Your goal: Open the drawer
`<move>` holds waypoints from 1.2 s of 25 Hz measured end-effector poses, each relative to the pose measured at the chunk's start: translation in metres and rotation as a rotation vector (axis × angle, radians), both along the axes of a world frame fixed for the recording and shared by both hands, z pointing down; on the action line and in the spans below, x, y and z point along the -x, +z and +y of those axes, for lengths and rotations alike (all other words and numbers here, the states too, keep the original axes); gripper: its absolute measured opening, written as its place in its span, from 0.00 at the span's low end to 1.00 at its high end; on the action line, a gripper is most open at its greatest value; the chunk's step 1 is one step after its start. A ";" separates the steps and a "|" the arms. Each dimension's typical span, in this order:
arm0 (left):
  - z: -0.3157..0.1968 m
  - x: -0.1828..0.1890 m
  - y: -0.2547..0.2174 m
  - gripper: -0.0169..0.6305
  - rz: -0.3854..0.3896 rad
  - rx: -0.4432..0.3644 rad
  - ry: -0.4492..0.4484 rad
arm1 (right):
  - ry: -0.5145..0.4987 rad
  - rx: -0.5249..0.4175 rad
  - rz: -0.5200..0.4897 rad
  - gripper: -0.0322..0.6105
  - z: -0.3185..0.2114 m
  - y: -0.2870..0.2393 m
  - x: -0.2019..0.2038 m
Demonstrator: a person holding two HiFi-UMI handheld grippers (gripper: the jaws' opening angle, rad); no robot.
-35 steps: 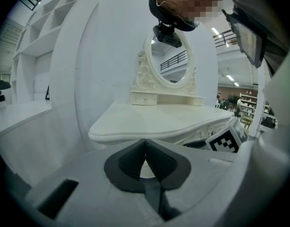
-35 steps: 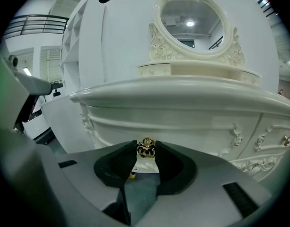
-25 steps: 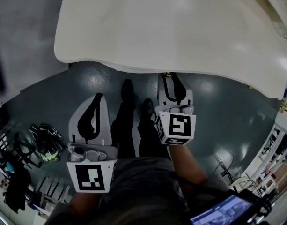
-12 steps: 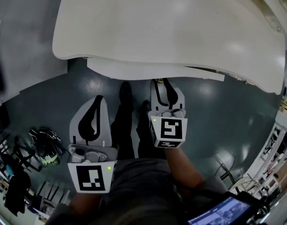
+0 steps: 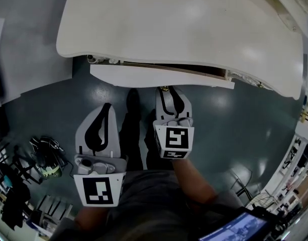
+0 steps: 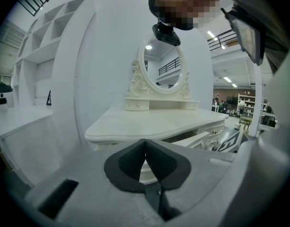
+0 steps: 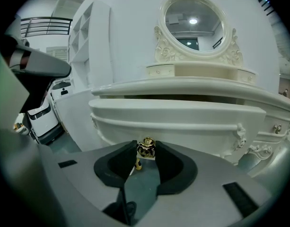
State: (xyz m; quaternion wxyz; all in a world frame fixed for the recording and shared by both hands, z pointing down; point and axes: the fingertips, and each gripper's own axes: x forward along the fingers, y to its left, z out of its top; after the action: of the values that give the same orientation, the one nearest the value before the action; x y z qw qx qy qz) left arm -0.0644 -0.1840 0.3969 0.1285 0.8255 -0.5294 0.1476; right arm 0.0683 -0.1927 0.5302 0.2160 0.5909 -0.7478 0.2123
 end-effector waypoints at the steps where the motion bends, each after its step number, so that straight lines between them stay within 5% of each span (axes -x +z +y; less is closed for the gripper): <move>1: 0.002 -0.001 0.000 0.05 0.000 -0.002 -0.004 | -0.002 -0.001 0.000 0.24 0.001 0.000 0.000; 30: 0.087 -0.013 -0.038 0.05 -0.050 -0.072 -0.133 | -0.147 -0.011 -0.018 0.24 0.053 0.003 0.013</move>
State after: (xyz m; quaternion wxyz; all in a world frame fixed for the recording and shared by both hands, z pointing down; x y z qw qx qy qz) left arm -0.0510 -0.0967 0.3589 0.0948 0.7887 -0.5910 0.1403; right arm 0.0551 -0.1396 0.5328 0.2211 0.5335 -0.7922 0.1971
